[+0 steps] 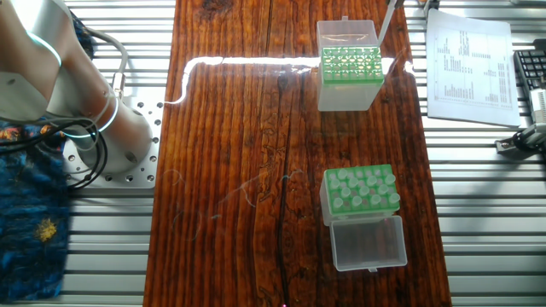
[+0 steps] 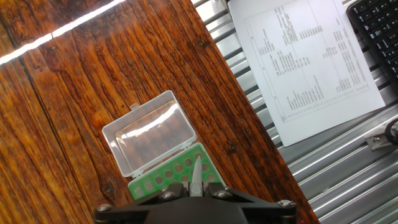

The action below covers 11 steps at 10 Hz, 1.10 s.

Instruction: Transfer all large pipette tips from one holder to another

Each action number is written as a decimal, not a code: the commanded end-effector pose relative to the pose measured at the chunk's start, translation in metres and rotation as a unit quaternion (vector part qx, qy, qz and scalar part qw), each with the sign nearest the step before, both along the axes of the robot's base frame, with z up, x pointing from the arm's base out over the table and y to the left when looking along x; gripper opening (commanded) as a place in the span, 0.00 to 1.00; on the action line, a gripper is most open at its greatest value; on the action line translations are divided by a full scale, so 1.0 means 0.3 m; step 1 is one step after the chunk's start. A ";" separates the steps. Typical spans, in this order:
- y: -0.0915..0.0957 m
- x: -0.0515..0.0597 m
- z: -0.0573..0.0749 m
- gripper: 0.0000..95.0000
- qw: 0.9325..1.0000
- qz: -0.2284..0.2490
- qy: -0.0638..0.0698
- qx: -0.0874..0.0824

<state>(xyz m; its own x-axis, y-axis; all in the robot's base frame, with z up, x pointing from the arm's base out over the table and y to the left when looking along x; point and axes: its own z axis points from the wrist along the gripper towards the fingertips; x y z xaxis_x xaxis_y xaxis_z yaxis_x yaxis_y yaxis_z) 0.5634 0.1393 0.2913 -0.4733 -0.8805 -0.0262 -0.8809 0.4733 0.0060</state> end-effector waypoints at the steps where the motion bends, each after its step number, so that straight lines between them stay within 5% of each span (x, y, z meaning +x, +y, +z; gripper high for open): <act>1: 0.000 -0.002 -0.004 0.00 1.000 0.000 -0.001 -0.002; 11: 0.005 -0.005 -0.029 0.00 1.000 -0.003 -0.002 0.001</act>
<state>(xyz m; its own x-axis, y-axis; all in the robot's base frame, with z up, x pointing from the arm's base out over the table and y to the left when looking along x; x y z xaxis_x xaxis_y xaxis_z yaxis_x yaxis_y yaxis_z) 0.5621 0.1410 0.2817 -0.4791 -0.8773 -0.0287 -0.8777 0.4792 0.0038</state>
